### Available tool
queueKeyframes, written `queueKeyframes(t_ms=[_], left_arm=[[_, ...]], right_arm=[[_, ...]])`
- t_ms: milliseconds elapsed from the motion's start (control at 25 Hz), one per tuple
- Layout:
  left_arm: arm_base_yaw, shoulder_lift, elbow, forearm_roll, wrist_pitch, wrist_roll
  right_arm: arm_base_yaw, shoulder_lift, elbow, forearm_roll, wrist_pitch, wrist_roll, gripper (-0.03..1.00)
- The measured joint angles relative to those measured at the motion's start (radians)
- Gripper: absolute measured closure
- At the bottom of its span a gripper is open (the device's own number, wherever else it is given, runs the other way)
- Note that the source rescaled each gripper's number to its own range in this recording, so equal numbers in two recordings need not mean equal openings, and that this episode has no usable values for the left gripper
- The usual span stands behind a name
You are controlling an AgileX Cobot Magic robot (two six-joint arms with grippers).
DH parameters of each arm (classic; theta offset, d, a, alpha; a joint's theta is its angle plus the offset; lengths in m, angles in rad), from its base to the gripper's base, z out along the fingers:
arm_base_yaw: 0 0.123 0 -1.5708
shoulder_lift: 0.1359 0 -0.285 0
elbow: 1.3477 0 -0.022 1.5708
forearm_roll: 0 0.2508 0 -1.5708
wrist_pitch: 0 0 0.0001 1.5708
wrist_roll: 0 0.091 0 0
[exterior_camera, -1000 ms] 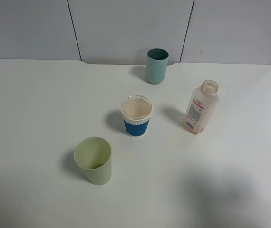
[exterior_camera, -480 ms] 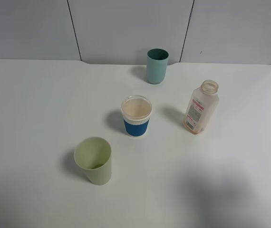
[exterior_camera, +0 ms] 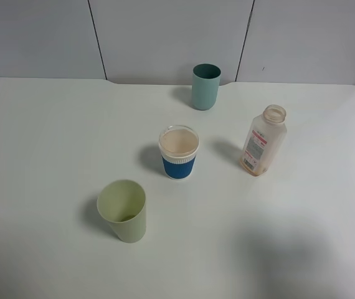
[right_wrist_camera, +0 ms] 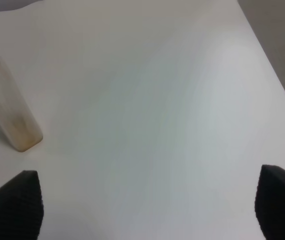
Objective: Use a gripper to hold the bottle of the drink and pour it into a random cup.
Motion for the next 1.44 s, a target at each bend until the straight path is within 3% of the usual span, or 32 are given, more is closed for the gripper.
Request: queueKeyframes(t_ms=[1440], left_arm=[[0.0,0.0,0.0,0.0,0.0,0.0]], right_arm=[[0.0,0.0,0.0,0.0,0.0,0.0,0.21]])
